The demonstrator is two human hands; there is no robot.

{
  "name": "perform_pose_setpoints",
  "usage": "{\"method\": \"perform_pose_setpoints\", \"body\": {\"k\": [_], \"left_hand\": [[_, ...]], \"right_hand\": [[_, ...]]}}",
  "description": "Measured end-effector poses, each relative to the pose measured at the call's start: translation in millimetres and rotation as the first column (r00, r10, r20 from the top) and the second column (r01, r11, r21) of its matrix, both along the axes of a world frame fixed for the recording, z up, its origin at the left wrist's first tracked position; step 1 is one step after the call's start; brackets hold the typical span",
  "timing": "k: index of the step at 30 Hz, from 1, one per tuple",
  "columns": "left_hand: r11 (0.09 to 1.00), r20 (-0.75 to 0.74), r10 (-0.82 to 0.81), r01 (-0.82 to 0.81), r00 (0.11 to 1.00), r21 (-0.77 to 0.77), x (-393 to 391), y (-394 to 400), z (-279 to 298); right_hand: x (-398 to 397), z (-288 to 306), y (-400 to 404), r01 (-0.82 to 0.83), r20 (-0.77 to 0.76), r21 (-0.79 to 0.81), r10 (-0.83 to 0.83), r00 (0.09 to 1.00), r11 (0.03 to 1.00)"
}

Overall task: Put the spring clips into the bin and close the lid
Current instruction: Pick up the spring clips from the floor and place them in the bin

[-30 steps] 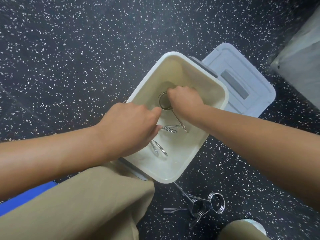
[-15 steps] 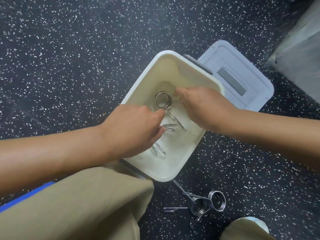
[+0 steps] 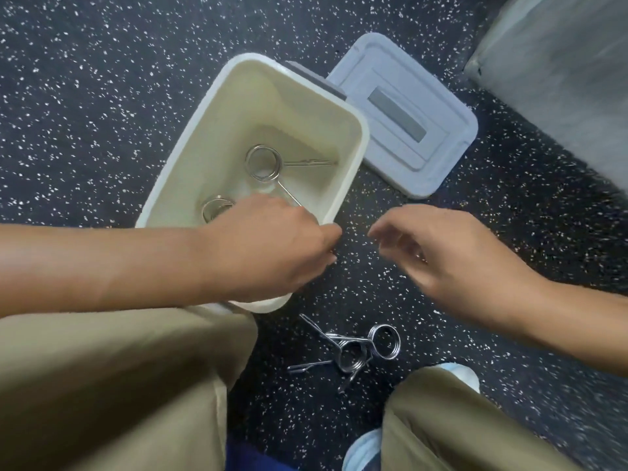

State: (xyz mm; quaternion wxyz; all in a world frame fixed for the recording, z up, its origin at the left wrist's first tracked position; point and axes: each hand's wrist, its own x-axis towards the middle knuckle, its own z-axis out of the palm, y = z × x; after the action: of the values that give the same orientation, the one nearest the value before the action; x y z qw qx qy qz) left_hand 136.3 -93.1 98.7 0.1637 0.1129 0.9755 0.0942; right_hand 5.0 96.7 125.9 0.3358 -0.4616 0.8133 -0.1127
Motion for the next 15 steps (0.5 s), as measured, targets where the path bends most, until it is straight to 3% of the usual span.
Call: {"method": "perform_pose_setpoints", "body": {"k": [4,8,15], "left_hand": [[0.988,0.121,-0.135,0.123,0.983,0.095,-1.1,25.9,-0.7],[0.971,0.134,-0.203,0.181,0.970,0.159,3.6,56.0,-13.9],[0.969,0.412,-0.122,0.019,0.903,0.246,8.7,95.9,-57.4]], "right_hand": [[7.2,-23.6,46.1,0.059,0.031,0.075,-0.061,0.998,0.995],[26.4,-53.1,90.1,0.156,0.111,0.217,-0.183,0.977,0.964],[64.8,-95.6,129.6,0.159,0.307,0.344,-0.271,0.912,0.925]]}}
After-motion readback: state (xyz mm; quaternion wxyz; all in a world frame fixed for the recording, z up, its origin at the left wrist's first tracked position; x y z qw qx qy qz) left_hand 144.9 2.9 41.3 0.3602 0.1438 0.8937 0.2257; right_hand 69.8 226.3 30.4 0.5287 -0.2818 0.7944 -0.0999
